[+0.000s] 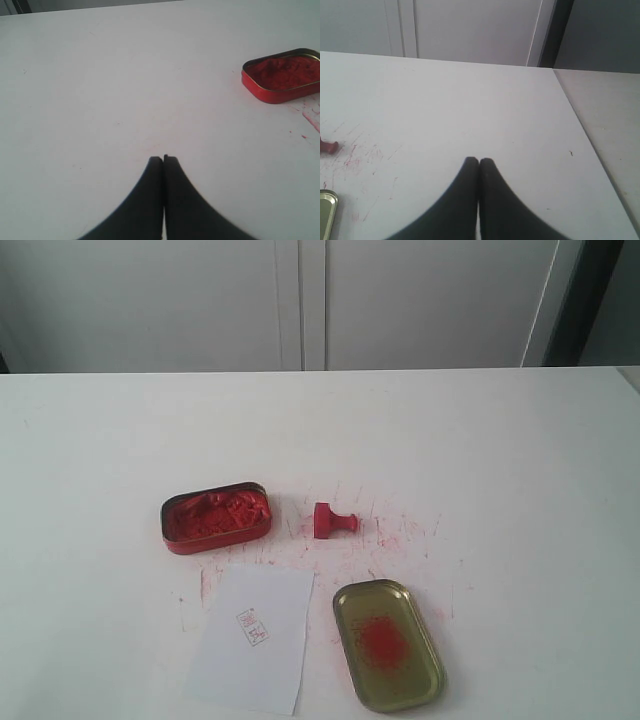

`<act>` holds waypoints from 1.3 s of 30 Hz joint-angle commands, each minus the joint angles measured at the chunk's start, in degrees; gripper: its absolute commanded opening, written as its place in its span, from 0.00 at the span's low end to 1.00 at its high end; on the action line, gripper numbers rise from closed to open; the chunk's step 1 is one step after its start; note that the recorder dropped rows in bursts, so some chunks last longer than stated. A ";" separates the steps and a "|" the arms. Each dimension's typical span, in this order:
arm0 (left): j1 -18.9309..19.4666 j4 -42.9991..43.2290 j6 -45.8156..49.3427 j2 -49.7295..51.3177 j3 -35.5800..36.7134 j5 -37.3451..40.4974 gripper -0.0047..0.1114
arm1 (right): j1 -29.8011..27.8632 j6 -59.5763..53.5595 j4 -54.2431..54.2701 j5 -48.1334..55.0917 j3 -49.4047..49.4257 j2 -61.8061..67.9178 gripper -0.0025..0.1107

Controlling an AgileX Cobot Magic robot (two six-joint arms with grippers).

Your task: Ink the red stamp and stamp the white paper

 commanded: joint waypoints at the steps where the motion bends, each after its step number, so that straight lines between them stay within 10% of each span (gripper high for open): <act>1: 0.07 0.02 -0.14 -0.25 0.25 -0.17 0.04 | -0.22 -0.50 -0.27 -0.07 0.25 -0.22 0.02; 39: 0.07 0.02 -0.14 -0.25 0.25 -0.17 0.04 | -0.22 -0.50 0.24 -6.39 10.74 -4.35 0.02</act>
